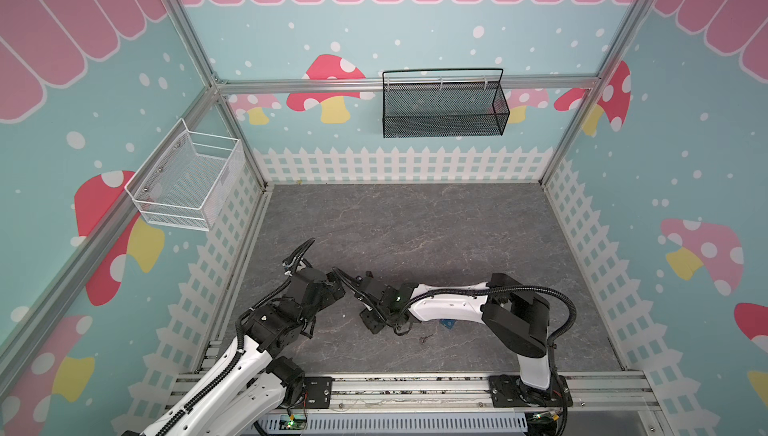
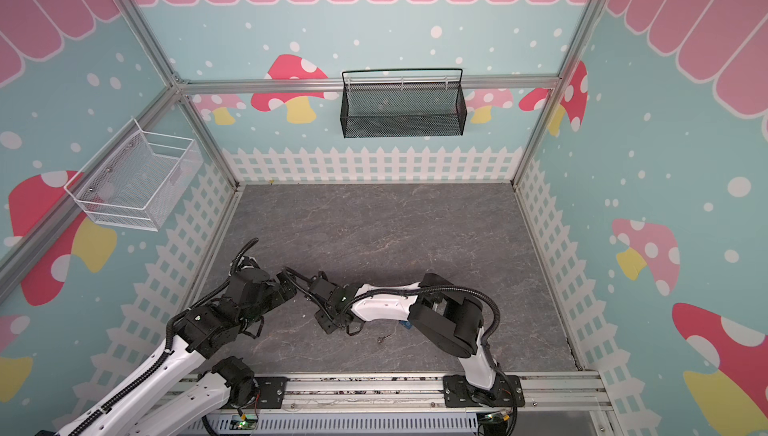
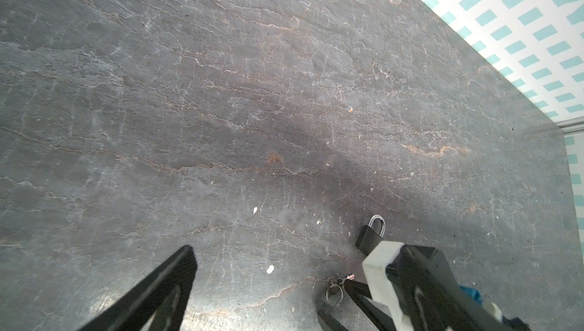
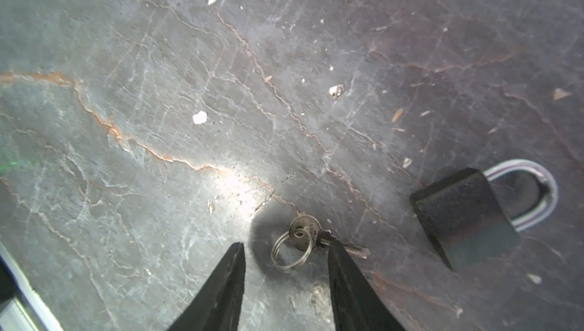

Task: Unlock with the key
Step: 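Lower the right gripper onto the silver key and close on it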

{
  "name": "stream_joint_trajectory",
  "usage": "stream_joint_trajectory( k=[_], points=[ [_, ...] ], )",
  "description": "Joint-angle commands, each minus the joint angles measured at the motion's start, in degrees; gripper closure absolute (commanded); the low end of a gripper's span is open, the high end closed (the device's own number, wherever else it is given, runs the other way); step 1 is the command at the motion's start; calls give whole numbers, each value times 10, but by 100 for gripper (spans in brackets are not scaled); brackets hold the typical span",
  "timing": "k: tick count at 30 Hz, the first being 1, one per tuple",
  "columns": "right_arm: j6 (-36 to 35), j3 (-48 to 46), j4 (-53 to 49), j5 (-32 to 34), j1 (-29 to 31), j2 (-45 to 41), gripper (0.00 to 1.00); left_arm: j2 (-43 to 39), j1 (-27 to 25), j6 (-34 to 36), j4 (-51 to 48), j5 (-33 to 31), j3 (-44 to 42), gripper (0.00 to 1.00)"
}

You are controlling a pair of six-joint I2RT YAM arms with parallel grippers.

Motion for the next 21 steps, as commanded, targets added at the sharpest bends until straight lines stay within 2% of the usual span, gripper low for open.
stream_joint_trajectory(
  k=[1,7,13,21],
  points=[
    [-8,19,-8,3,2,12,56,-3,3,-8,-13,-12,8,0],
    [3,35,-15,3,2,18,56,-8,2,-10,-13,-18,3,0],
    [23,52,-32,18,2,31,61,-19,3,-8,-12,-24,-2,0],
    [45,62,-55,31,2,37,59,-13,4,-3,-14,-25,-1,0]
  ],
)
